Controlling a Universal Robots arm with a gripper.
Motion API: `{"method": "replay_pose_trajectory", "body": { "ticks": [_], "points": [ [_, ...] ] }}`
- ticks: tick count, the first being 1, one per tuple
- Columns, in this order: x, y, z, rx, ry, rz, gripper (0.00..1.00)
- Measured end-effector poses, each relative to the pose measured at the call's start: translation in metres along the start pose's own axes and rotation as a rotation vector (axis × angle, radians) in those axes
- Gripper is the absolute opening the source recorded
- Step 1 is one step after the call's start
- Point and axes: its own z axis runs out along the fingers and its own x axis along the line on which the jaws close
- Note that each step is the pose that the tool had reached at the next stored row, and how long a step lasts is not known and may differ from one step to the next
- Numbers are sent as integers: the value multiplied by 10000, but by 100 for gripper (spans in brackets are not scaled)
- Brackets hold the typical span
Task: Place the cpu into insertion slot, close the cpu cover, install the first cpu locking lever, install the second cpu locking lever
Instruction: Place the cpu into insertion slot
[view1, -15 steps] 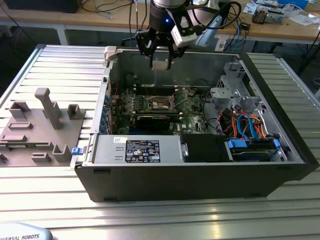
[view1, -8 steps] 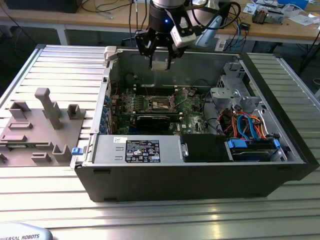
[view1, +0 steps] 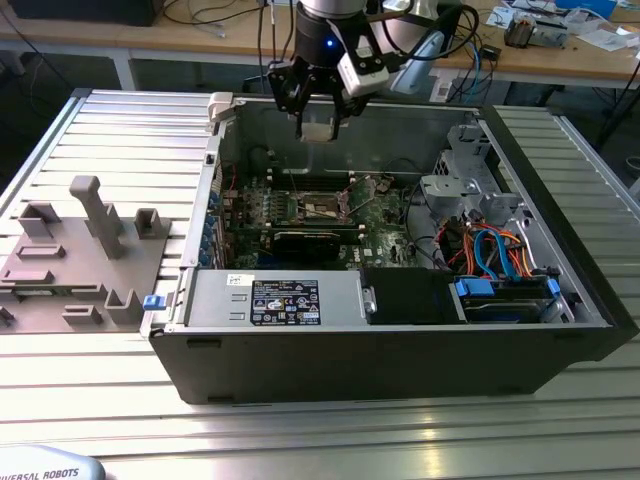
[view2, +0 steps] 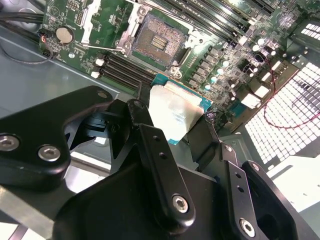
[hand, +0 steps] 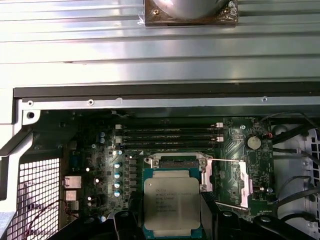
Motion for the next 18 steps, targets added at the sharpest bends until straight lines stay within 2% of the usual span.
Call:
{"method": "replay_pose_trajectory", "body": {
  "ticks": [18],
  "points": [
    [43, -4, 32, 0, 0, 0, 54]
  ]
}}
